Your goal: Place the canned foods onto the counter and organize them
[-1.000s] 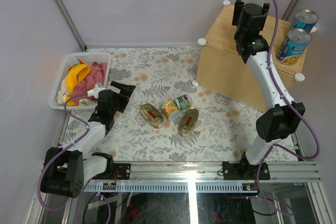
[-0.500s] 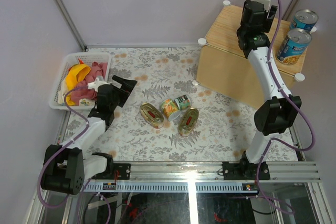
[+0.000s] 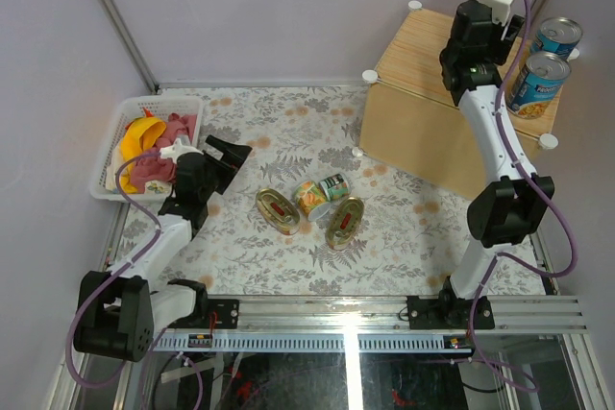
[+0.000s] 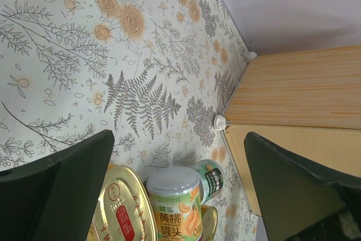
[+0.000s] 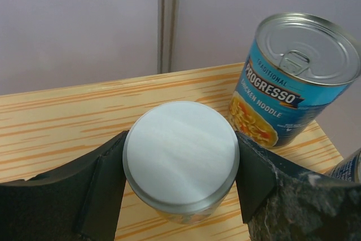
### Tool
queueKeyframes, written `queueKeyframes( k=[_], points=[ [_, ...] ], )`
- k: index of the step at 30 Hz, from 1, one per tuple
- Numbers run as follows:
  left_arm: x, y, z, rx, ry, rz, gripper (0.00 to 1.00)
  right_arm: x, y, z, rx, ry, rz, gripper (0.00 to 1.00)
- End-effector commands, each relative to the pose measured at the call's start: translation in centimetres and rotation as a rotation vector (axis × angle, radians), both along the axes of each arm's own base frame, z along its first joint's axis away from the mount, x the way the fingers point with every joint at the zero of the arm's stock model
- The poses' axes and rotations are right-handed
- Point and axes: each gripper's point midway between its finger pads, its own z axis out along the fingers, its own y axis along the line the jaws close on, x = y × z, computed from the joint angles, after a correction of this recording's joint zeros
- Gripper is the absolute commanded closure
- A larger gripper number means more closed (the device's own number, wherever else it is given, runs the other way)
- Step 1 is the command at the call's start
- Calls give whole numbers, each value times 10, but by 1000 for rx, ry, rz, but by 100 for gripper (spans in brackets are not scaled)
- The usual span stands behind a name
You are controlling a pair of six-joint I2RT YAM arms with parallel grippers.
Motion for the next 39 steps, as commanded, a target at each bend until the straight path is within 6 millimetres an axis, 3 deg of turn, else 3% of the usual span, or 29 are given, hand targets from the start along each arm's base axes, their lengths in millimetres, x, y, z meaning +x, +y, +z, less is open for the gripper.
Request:
queueKeyframes(
  k=[1, 9, 33, 36, 39],
  points=[
    [1, -3, 24, 20, -62, -27, 0, -7, -20, 39, 52, -171, -74, 100],
    [-4, -1, 22, 22, -59, -17, 0, 1, -35, 33, 87, -168, -87, 100],
    [-6, 1, 12, 8, -50, -2, 0, 29, -37, 17, 155, -164, -52, 94],
    [-7, 0, 10, 7, -46, -3, 0, 32, -37, 15, 158, -165, -54, 92],
    [-6, 0, 11, 5, -49, -3, 0, 33, -38, 13, 156, -158, -54, 83]
  ],
)
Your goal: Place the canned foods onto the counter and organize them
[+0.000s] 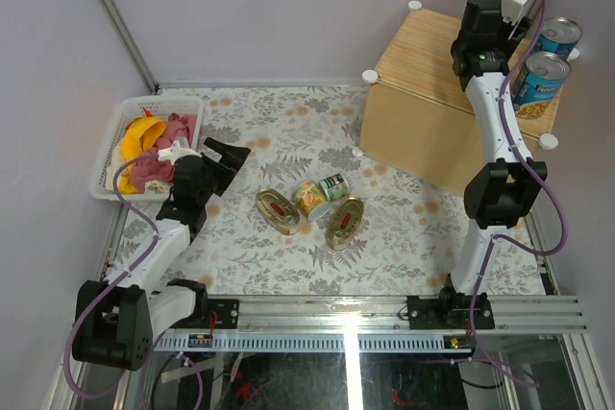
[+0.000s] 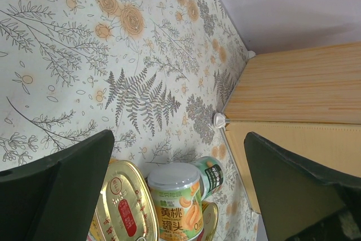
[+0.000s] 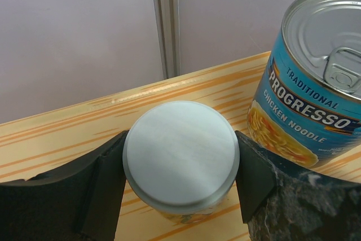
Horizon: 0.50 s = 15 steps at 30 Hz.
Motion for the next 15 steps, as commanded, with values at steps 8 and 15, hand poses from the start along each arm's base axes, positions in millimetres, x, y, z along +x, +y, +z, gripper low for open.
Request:
queueKeyframes(
  k=[8, 15],
  points=[
    [4, -3, 3, -8, -28, -6, 0, -2, -2, 44, 11, -136, -2, 46],
    [5, -4, 6, -14, -34, -11, 0, -3, 0, 47, 11, -142, 10, 18]
  ],
)
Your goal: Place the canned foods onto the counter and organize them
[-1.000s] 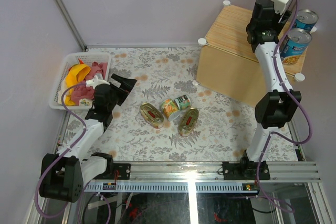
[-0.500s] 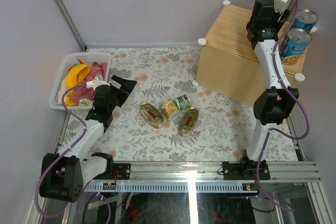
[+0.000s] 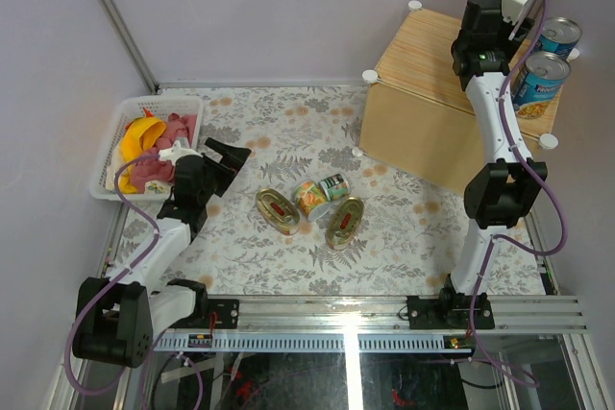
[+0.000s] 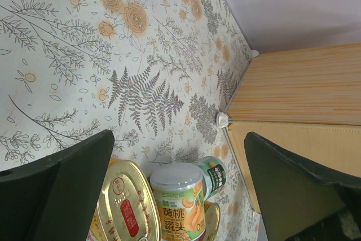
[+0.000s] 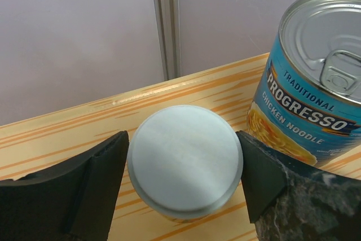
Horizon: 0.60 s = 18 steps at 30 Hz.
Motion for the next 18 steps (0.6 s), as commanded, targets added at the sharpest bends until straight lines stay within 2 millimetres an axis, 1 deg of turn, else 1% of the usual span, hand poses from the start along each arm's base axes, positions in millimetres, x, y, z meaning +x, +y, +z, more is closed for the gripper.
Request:
queueKeyframes(
  k=[1, 4, 5, 12, 18],
  points=[
    [4, -4, 10, -15, -47, -12, 0, -4, 0, 48, 10, -141, 11, 15],
    [3, -5, 9, -16, -46, -13, 0, -5, 0, 48, 12, -143, 13, 5],
    [3, -5, 10, -16, -47, -12, 0, -5, 1, 49, 12, -142, 15, 3],
    [1, -5, 9, -20, -49, -14, 0, -6, 5, 51, 7, -142, 33, 2],
    [0, -5, 8, -28, -53, -13, 0, -8, 15, 67, -37, -156, 45, 2]
  ],
)
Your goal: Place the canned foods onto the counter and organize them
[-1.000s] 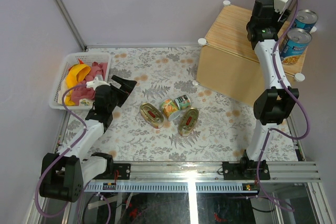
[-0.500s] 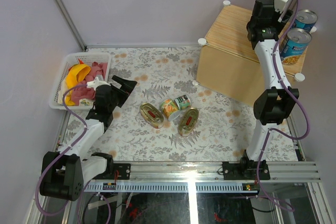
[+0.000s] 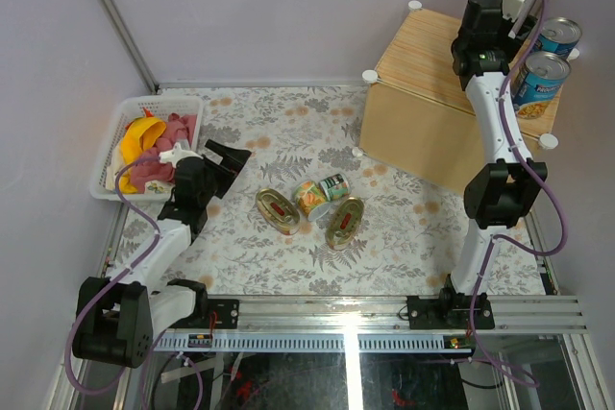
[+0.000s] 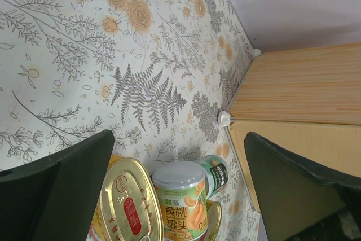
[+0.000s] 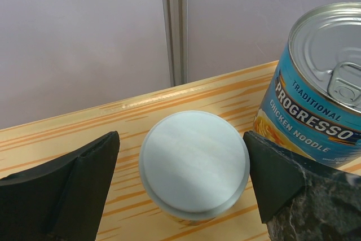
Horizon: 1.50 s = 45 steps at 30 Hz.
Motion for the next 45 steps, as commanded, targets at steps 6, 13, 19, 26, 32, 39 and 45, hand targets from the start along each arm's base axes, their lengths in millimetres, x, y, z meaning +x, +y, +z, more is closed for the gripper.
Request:
queueKeyframes(
  k=[6, 13, 19, 26, 32, 39, 45],
  points=[
    [0, -5, 11, -28, -62, -14, 0, -18, 12, 80, -53, -172, 7, 2],
    [-2, -5, 12, -35, -68, -16, 0, -23, 21, 97, -94, -189, 8, 2],
    [-5, -5, 13, -42, -73, -15, 0, -32, 27, 108, -108, -209, 14, 2],
    [-9, -4, 15, -52, -79, -9, 0, -44, 89, 136, -195, -260, 193, 2],
    [-16, -1, 15, -58, -84, 8, 0, -63, 233, 129, -241, -289, 668, 4],
    [-24, 1, 12, -64, -85, 20, 0, -123, 349, 90, -196, -221, 1011, 5],
    [-26, 1, 10, -87, -91, 26, 0, -170, 397, 40, -1, -55, 1149, 10]
  ],
)
